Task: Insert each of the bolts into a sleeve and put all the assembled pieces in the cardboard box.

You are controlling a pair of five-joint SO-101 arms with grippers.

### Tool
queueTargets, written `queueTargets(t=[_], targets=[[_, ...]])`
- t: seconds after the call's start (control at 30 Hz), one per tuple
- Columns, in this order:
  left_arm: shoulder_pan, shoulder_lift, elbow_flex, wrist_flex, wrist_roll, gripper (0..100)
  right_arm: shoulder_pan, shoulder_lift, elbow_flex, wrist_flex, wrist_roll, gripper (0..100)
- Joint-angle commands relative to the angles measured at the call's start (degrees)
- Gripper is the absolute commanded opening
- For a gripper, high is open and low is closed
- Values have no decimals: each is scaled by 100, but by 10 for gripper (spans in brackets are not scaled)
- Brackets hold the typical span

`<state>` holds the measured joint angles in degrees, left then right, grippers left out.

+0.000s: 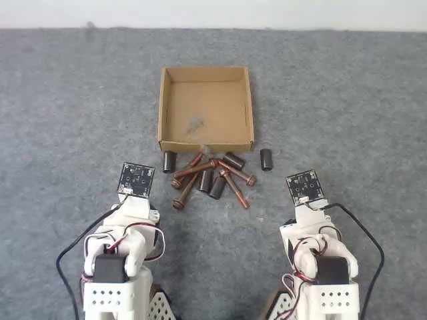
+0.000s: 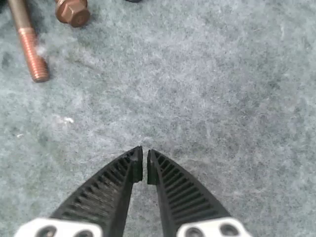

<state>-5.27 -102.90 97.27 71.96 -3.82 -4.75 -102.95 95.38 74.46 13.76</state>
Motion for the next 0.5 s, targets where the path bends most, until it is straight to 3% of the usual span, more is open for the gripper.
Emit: queueTargets(t=[0.0, 0.37, 0.47], targets=[[9, -97, -66, 18, 0, 12, 57, -101, 105, 31, -9, 7], [-26, -105, -145, -18, 0, 12, 84, -101, 105, 31, -9, 7], [-53, -105, -374, -369, 0, 12, 92, -110, 62, 31, -35, 9]])
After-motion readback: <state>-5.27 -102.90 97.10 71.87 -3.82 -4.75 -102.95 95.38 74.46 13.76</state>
